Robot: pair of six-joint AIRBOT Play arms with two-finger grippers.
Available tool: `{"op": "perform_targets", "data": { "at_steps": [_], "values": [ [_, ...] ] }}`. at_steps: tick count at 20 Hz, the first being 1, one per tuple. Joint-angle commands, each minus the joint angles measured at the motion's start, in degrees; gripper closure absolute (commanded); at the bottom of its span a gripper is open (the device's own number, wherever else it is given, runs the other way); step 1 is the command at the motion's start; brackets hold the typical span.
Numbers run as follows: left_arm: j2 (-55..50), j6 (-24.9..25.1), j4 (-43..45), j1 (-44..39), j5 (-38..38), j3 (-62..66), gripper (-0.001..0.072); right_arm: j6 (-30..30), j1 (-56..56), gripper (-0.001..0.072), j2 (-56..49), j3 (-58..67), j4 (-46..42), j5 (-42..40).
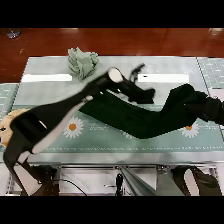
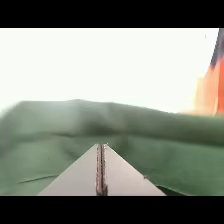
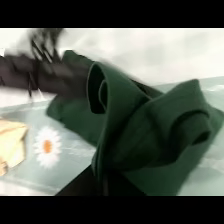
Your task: Fold the shirts.
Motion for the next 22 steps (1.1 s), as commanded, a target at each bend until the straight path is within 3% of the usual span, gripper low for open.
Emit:
{"op": "perform_targets", "data": {
  "at_steps": [1, 4, 9, 11, 14, 18, 19, 20, 21, 22],
  "values": [
    [6.0, -2.4, 4.4, 16.1, -8.5, 0.3, 0.0689, -0.2, 6.7, 0.0690, -2.5, 0.7, 3.8, -4.8],
    [16.5, -2.1, 10.0, 29.4, -10.5, 0.1, 0.0688, 0.6, 21.2, 0.0690, -11.0, 4.6, 3.5, -14.1],
    [38.6, 4.2, 17.8, 46.6, -10.6, -5.2, 0.0687, -0.2, 39.4, 0.0690, -35.5, 18.4, 1.0, -22.0],
    [48.8, 7.8, 17.8, 49.4, -11.8, -12.4, 0.0687, -0.7, 43.7, 0.0690, -45.8, 24.5, -0.3, -23.9],
    [63.4, 9.5, 17.8, 49.6, -8.8, -28.7, 0.0687, -0.6, 48.0, 0.0690, -59.1, 32.6, -0.5, -24.2],
    [72.6, 9.4, 17.3, 49.5, -7.5, -46.6, 0.0686, 1.4, 51.2, 0.0689, -70.6, 41.3, -0.3, -24.5],
    [73.1, 9.2, 17.0, 49.3, -7.4, -50.0, 0.0687, 2.1, 51.6, 0.0556, -72.6, 42.7, 0.2, -25.6],
    [73.0, 9.3, 16.7, 48.9, -7.2, -52.7, 0.0687, 2.3, 51.6, 0.0266, -74.2, 43.9, 2.2, -25.9],
    [72.7, 9.2, 16.4, 48.8, -7.0, -54.8, 0.0687, 1.0, 51.4, 0.0085, -75.1, 44.9, 4.3, -25.2],
    [72.4, 9.3, 15.6, 48.9, -6.3, -56.6, 0.0687, 0.8, 50.6, 0.0084, -75.1, 46.0, 4.9, -24.8]
  ]
}}
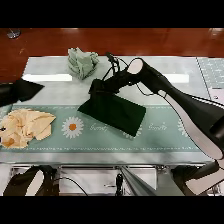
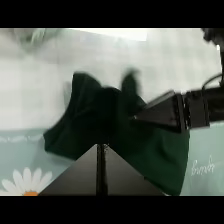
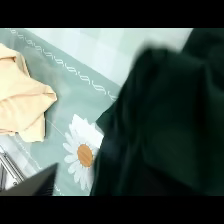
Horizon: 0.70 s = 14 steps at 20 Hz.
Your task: Fold the shirts.
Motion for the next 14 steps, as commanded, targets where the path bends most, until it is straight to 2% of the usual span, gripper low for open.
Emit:
{"op": "perform_targets", "data": {
  "at_steps": [1, 4, 5, 7, 8, 10, 11, 12, 14],
  "values": [
    [1.7, 0.3, -1.4, -0.1, 2.0, -9.0, 0.0687, -0.2, -1.3, 0.0084, -3.4, 5.3, 3.2, 1.7],
    [1.7, 0.3, -1.4, -0.1, 3.1, -10.1, 0.0687, -0.2, -10.3, 0.0084, 2.2, 9.0, 2.7, 14.4],
    [1.7, 0.3, -1.4, -0.1, 3.1, -10.1, 0.0687, -0.3, -14.3, 0.0084, 5.9, 9.0, 0.1, 19.7],
    [1.7, 0.3, -1.4, -0.1, 3.1, -10.1, 0.0687, 0.5, -20.0, 0.0084, 14.7, 7.2, -15.2, 29.0],
    [1.7, 0.3, -1.4, -0.1, 3.1, -10.1, 0.0687, 1.6, -21.7, 0.0084, 20.1, 3.1, -24.3, 29.7],
    [1.7, 0.3, -1.4, -0.1, 3.1, -10.1, 0.0687, 7.0, -24.0, 0.0085, 32.6, -14.4, -39.3, 25.1],
    [1.7, 0.3, -1.4, -0.1, 3.1, -10.1, 0.0687, 12.4, -24.3, 0.0085, 38.8, -26.8, -42.7, 20.3],
    [1.7, 0.3, -1.4, -0.1, 3.1, -10.1, 0.0687, 18.1, -24.3, 0.0085, 43.8, -38.5, -41.8, 13.0],
    [1.7, 0.3, -1.4, -0.1, 3.1, -10.1, 0.0687, 24.4, -24.3, 0.0085, 50.4, -58.0, -27.4, -7.3]
  ]
}}
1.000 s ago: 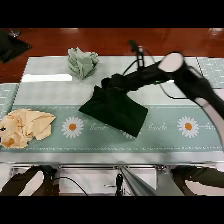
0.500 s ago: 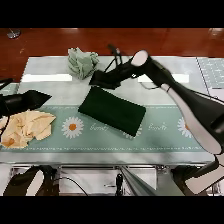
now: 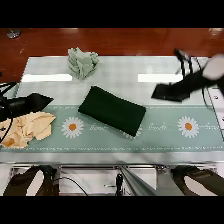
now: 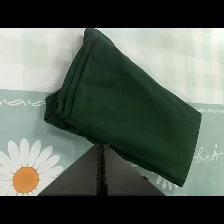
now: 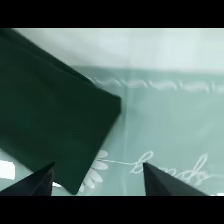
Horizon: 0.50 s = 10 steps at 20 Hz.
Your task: Fold the shirts.
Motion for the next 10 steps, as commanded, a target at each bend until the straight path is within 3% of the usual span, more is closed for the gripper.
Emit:
{"op": "perform_targets", "data": {
  "at_steps": [1, 3, 10],
  "values": [
    [0.0, 0.0, 0.0, 0.0, 0.0, -0.1, 0.0687, 9.6, -1.3, 0.0086, 12.4, -30.3, 13.6, -27.1],
    [0.0, 0.0, 0.0, 0.0, 0.0, -0.1, 0.0687, -1.0, -0.9, 0.0086, 10.5, -35.1, 29.4, -31.8],
    [0.0, 0.0, 0.0, 0.0, 0.2, -0.1, 0.0687, -21.8, -0.9, 0.0092, -7.2, -30.9, 46.4, -24.2]
  ]
}}
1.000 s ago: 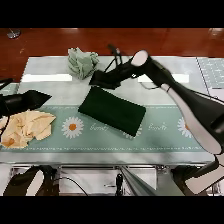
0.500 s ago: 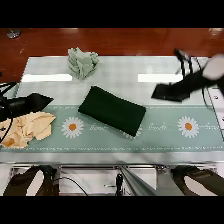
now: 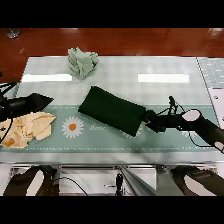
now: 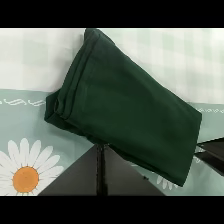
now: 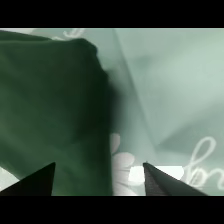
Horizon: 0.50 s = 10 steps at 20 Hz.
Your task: Fold the shirts.
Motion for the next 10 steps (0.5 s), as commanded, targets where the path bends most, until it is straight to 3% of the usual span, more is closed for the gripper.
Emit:
{"op": "perform_targets", "data": {
  "at_steps": [1, 2, 4, 5, 6, 8, 10],
  "values": [
    [0.0, 0.0, 0.0, 0.0, 0.2, 0.0, 0.0687, -14.0, 0.0, 0.0098, -8.2, 1.6, 13.6, 3.5],
    [0.0, 0.0, 0.0, 0.0, 0.2, 0.0, 0.0687, -16.0, 0.1, 0.0104, -10.7, 3.0, 15.6, 4.5],
    [0.0, 0.0, 0.0, 0.0, 0.2, 0.0, 0.0687, -17.2, 2.0, 0.0244, -14.8, 6.8, 15.4, 6.0],
    [0.0, 0.0, 0.0, 0.0, 0.1, 0.0, 0.0687, -18.1, 3.6, 0.0490, -16.6, 9.6, 14.3, 7.0],
    [0.0, 0.0, 0.0, 0.0, 0.1, 0.0, 0.0687, -20.4, 4.7, 0.0691, -17.6, 13.0, 13.1, 8.3],
    [0.0, 0.0, 0.0, 0.0, 0.1, 0.0, 0.0687, -20.2, 5.7, 0.0691, -17.0, 21.2, 9.9, 10.6],
    [0.0, 0.0, 0.0, 0.0, 0.1, 0.0, 0.0687, -15.3, 5.7, 0.0691, -16.0, 32.1, 3.8, 14.2]
  ]
}}
